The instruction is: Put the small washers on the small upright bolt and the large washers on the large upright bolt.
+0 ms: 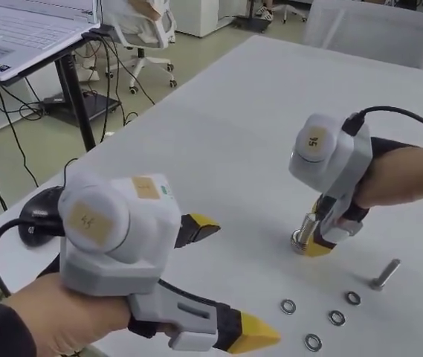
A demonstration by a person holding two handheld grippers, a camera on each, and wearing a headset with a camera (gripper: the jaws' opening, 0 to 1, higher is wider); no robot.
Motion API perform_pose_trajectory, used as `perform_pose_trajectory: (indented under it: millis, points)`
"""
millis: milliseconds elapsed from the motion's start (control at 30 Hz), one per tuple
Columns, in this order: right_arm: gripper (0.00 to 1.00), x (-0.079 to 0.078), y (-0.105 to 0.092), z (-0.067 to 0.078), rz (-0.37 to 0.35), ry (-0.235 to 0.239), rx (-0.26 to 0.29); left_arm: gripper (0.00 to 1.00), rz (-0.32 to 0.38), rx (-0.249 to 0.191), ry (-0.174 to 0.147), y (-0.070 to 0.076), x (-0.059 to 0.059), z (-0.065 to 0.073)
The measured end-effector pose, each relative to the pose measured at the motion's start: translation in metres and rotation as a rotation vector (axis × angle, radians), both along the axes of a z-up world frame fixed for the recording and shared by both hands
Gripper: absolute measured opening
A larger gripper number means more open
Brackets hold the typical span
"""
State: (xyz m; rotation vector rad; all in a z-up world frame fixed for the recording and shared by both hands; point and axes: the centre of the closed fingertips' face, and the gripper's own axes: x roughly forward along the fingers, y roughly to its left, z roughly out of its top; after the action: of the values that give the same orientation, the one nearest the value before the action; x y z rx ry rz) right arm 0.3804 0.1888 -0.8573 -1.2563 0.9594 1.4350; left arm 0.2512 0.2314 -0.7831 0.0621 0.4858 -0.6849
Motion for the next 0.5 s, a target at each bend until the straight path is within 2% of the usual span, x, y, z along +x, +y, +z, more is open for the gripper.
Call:
perform_pose_trajectory:
  millis: [500]
  points:
    - [0.31, 0.007, -0.017, 0.010, -0.057, -0.014, 0.027, 0.86, -0.019, 0.005, 0.001, -0.004, -0.001, -0.001]
